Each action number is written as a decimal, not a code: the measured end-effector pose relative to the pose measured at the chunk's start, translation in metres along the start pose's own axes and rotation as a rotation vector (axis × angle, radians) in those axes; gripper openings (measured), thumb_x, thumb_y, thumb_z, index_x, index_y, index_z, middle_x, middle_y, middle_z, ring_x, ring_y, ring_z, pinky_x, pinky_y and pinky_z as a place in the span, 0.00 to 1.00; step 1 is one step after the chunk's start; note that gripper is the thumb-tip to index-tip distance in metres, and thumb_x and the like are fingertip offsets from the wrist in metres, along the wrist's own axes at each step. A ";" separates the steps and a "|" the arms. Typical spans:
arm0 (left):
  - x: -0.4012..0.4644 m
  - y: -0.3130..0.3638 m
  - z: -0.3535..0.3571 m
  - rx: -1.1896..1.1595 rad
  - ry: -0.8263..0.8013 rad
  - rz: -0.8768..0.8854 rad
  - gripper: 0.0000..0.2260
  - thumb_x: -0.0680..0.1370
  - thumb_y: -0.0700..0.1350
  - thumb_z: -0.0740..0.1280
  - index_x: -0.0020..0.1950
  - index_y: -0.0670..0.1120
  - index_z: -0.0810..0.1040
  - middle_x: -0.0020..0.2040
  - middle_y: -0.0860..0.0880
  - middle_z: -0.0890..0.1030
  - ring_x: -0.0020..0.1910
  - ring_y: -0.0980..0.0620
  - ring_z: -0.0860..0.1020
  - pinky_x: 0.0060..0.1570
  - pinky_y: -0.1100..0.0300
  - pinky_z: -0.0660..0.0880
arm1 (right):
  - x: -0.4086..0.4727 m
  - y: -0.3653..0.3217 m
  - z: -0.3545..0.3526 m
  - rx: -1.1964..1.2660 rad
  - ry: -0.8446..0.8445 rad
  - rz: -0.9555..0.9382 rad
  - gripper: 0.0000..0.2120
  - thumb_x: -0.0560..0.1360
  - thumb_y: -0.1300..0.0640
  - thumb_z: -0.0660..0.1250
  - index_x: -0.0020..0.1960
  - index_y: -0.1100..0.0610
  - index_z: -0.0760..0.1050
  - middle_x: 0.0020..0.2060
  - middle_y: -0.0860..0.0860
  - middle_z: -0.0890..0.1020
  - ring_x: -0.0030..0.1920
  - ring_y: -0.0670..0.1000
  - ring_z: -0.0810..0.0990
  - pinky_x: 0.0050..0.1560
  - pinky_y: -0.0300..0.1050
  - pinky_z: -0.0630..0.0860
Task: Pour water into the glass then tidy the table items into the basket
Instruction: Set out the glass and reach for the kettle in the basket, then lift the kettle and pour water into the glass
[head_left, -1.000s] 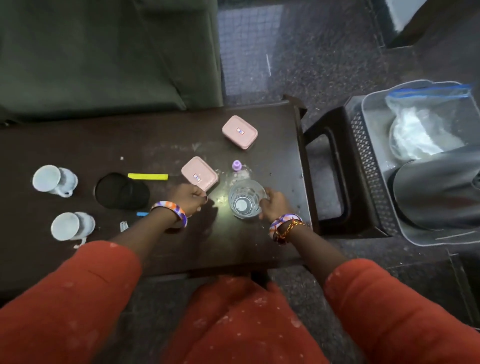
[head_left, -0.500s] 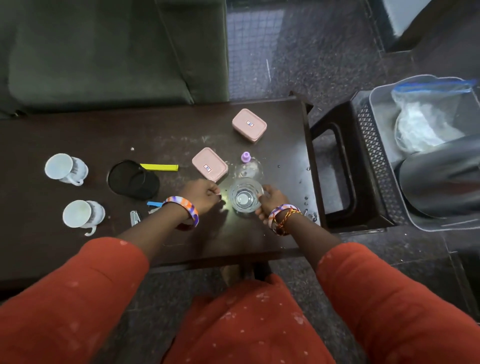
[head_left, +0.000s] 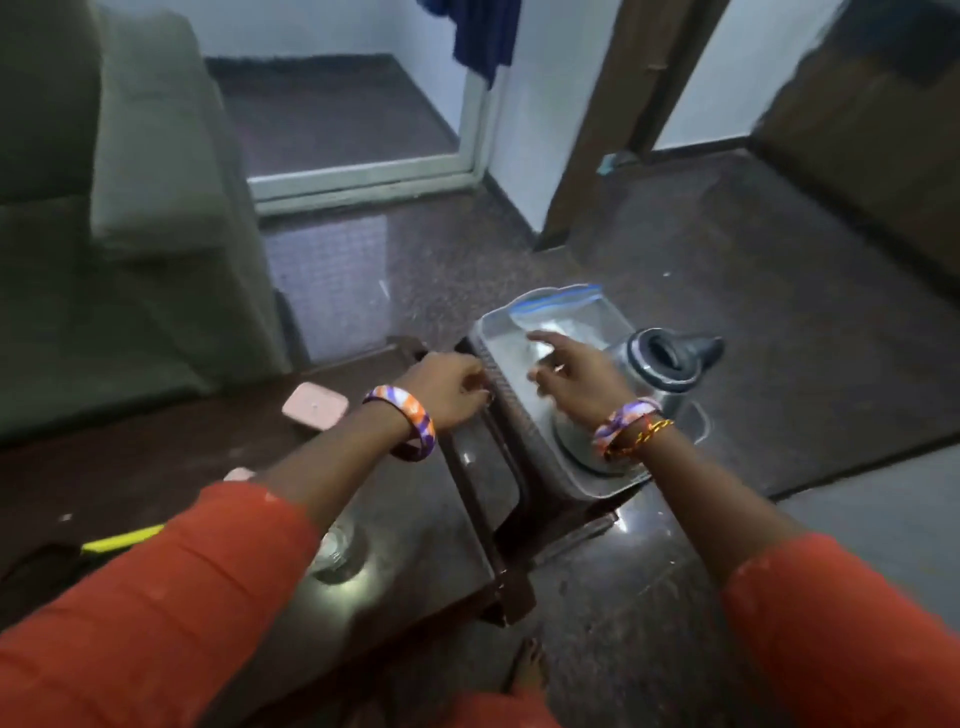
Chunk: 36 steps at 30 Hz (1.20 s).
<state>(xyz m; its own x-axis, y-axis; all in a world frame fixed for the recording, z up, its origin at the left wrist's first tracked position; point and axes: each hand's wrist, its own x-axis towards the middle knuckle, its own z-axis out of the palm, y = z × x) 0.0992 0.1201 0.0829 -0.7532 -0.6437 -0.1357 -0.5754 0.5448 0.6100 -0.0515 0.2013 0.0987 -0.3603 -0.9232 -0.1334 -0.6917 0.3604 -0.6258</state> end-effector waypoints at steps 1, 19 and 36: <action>0.013 0.020 0.000 0.001 0.009 0.040 0.13 0.75 0.43 0.64 0.58 0.40 0.78 0.57 0.41 0.82 0.58 0.44 0.78 0.57 0.57 0.71 | 0.003 0.010 -0.024 -0.014 0.086 -0.019 0.21 0.74 0.67 0.63 0.66 0.59 0.72 0.51 0.61 0.83 0.46 0.52 0.78 0.61 0.49 0.73; 0.139 0.139 0.064 -0.075 0.193 -0.205 0.10 0.75 0.40 0.65 0.54 0.39 0.80 0.54 0.42 0.83 0.54 0.45 0.79 0.51 0.63 0.69 | 0.088 0.206 -0.147 -0.446 -0.311 -0.058 0.19 0.66 0.62 0.71 0.56 0.59 0.76 0.53 0.56 0.82 0.54 0.58 0.79 0.53 0.46 0.75; 0.086 0.119 0.027 -0.042 0.353 -0.316 0.09 0.75 0.39 0.65 0.52 0.39 0.81 0.52 0.41 0.83 0.52 0.45 0.80 0.53 0.61 0.71 | 0.074 0.147 -0.129 -0.029 -0.203 -0.198 0.13 0.60 0.60 0.71 0.37 0.71 0.77 0.29 0.60 0.77 0.32 0.55 0.76 0.31 0.48 0.71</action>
<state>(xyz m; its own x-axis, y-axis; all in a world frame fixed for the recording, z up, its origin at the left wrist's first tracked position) -0.0427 0.1445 0.1231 -0.3847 -0.9216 -0.0508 -0.7403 0.2753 0.6133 -0.2609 0.2035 0.0962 -0.0861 -0.9827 -0.1637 -0.7547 0.1716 -0.6333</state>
